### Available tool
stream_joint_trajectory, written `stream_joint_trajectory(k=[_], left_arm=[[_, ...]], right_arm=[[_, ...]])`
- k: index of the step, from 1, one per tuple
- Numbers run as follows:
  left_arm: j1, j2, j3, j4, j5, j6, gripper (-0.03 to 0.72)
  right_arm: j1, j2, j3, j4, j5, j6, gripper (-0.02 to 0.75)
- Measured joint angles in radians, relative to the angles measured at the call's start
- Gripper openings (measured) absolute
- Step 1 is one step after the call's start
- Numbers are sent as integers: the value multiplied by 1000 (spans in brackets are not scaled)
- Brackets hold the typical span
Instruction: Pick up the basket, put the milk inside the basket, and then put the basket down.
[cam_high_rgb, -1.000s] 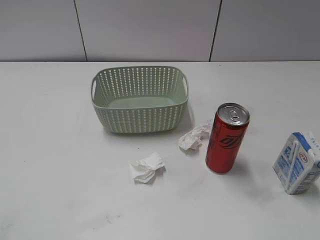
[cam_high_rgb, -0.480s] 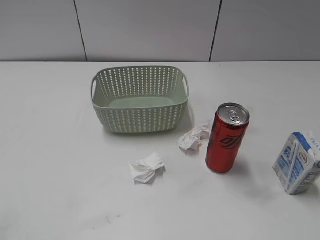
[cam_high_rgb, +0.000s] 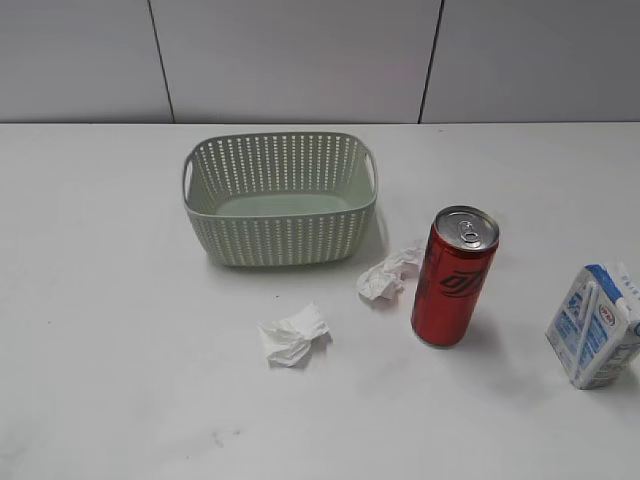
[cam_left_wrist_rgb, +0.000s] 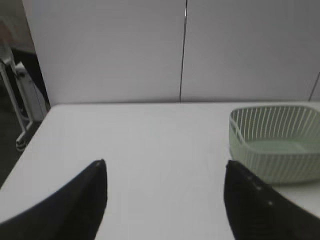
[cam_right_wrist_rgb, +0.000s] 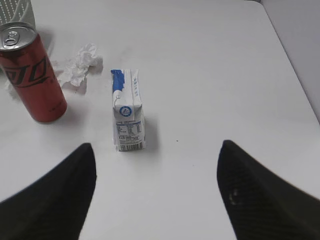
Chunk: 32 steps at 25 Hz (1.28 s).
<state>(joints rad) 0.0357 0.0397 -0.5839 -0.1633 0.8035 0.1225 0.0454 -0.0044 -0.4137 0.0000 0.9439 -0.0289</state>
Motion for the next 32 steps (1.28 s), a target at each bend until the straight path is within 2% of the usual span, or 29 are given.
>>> stream_joint_trajectory(k=[6,11,18,27,32], left_arm=[[0,225,-80,-74,-25,2,578],[-6,466,-217,-130,12,30,589],[-92,808,-402,-151,25,44,588],[-162,1282,-670,-151,107,51,585],[-231,1482,-797,-87,137,-32,584]], right_arm=[[0,0,0,0,0,0,589],[0,0,0,0,0,0,589],[0,0,0,0,0,0,589],[0,0,0,0,0,0,589],[0,0,0,0,0,0,589]])
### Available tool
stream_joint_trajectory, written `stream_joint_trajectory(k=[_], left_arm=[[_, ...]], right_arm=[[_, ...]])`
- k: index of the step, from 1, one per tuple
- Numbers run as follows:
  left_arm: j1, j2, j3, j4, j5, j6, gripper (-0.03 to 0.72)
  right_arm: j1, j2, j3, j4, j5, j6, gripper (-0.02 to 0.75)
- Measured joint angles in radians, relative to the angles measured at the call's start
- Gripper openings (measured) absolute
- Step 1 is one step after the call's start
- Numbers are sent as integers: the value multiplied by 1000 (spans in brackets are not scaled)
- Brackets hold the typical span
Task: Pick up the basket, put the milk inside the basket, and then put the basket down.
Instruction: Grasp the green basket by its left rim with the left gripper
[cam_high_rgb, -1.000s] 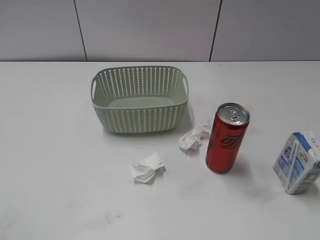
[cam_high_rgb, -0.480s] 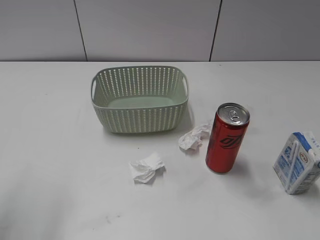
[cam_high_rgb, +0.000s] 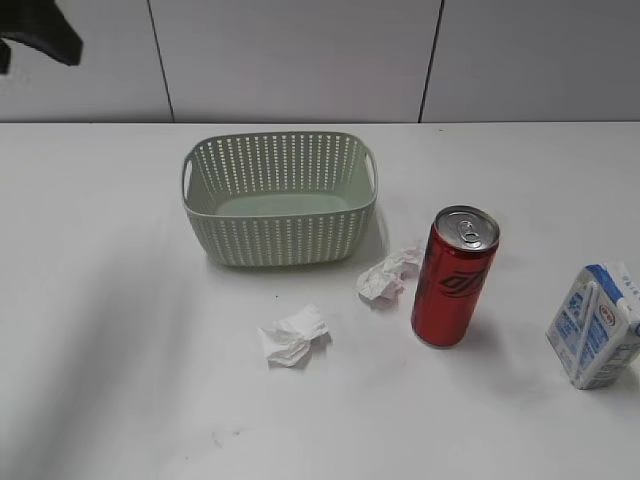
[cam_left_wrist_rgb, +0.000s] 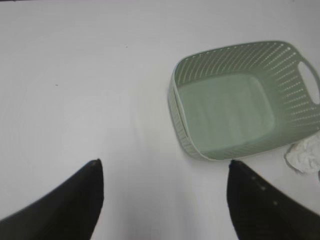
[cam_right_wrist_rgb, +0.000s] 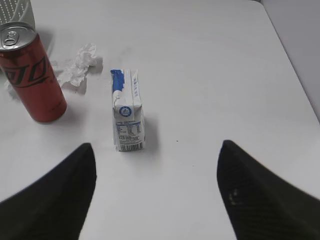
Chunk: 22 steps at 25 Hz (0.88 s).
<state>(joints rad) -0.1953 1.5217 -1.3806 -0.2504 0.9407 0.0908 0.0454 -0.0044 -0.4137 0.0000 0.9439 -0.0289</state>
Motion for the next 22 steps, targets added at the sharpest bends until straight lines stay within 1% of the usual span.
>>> stream_joint_trajectory(k=[5,8,11,16,22], left_arm=[[-99,185,-116,133,39,-152,568],[-140,281,-185,151,55,-230,557],[-158,366,-246,155,70,-282,554],[-163,490,-330,167,101,-347,554],[-168,581,-362,170,107,-378,554]], right_arm=[[0,0,0,0,0,0,589],[0,0,0,0,0,0,589],[0,0,0,0,0,0,589],[0,0,0,0,0,0,589],[0,0,0,0,0,0,589]])
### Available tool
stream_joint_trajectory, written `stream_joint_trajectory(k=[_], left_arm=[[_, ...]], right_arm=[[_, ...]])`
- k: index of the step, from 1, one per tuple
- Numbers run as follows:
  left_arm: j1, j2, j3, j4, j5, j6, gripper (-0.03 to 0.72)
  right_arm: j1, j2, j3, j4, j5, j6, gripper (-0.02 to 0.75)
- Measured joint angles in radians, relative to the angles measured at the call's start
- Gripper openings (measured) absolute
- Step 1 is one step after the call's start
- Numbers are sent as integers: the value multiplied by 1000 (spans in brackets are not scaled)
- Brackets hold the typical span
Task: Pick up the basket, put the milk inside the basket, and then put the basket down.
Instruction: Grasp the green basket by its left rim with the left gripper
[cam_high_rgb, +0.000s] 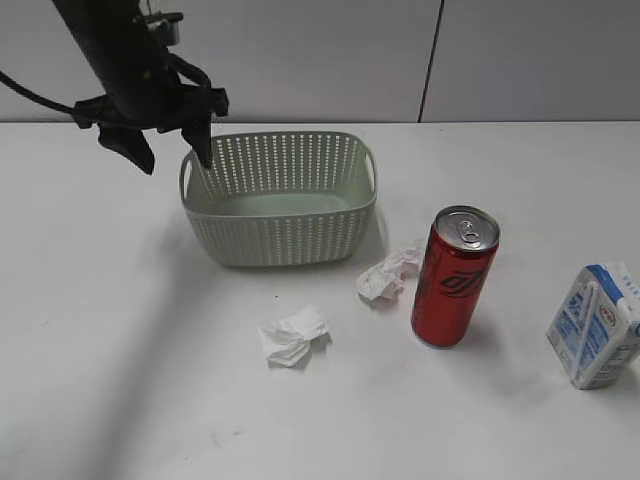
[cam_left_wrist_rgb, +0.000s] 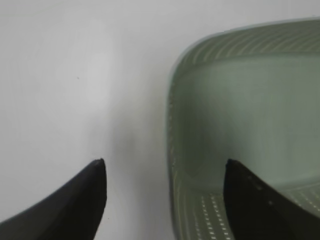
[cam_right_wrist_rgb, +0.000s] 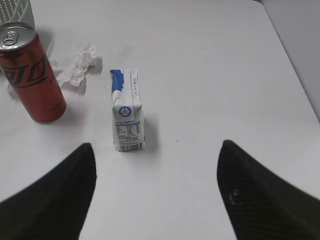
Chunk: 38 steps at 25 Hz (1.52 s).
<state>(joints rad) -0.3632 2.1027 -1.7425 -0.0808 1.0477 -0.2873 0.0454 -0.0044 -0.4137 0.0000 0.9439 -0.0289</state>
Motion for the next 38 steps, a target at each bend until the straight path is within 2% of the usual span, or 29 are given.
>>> stream_joint_trajectory(k=[7,25,27,31,33,38], left_arm=[[-6,68,-5,6,-21,-37,538],[-6,141,-6,-10,-94,-46,359],[-6,141,-6,-18,-95,-46,306],[-8,143,-7,-20,-100,-46,91],[-8,143,-7,-31,-99,-48,15],[-8,143,-7,-86,-67,-49,-1]], right_arm=[[0,0,0,0,0,0,589],[0,0,0,0,0,0,589],[0,0,0,0,0,0,589],[0,0,0,0,0,0,589],[0,0,0,0,0,0,589],[0,0,0,0,0,0,589]])
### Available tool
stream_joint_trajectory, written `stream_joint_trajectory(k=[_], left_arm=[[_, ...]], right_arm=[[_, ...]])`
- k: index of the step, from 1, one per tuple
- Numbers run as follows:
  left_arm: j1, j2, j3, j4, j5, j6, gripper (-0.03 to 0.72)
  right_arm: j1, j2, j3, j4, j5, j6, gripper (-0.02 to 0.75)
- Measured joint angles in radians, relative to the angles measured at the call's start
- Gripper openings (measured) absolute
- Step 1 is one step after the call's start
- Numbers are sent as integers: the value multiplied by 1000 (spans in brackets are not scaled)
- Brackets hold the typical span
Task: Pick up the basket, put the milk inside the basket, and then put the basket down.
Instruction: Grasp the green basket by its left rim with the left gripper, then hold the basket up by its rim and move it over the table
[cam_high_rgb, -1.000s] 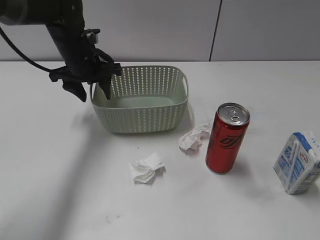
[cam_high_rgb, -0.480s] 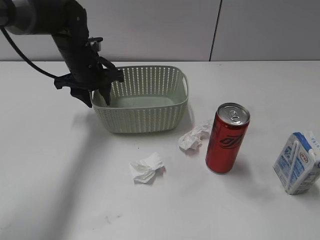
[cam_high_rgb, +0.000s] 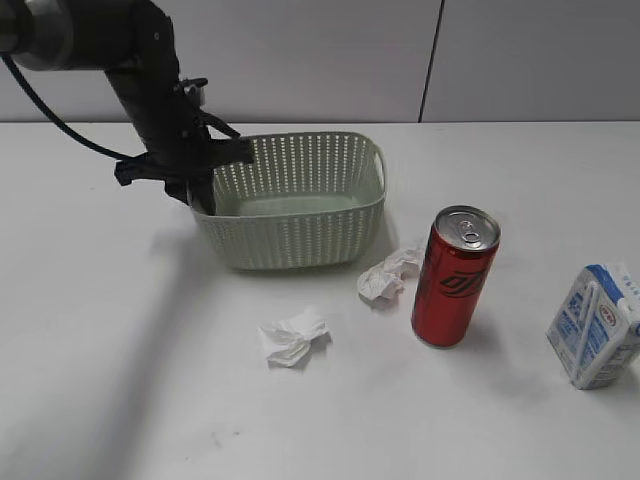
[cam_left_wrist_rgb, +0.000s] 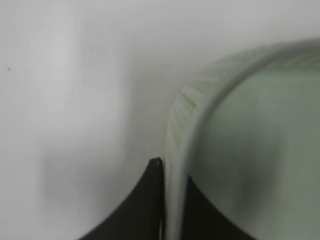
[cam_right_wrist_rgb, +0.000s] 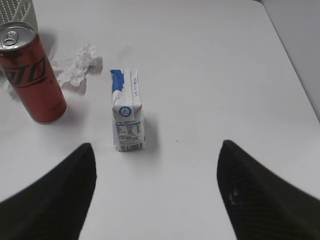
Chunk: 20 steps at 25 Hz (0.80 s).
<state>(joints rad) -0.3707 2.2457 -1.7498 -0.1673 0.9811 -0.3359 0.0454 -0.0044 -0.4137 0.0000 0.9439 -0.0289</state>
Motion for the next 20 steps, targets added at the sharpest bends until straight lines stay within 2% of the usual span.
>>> stream_joint_trajectory(k=[3,8,11,14,20], left_arm=[[0,-17,0,2,54,0,-1],[-14,-101,3,110,122,-23,-1],[-27,-186,44,123,111,-32,-1],[-43,-291,177,123,44,-56,-1],[-58,-530,607,91,-242,-139,-1]], right_arm=[[0,0,0,0,0,0,589],[0,0,0,0,0,0,589],[0,0,0,0,0,0,589],[0,0,0,0,0,0,589],[0,0,0,8,0,0,589]])
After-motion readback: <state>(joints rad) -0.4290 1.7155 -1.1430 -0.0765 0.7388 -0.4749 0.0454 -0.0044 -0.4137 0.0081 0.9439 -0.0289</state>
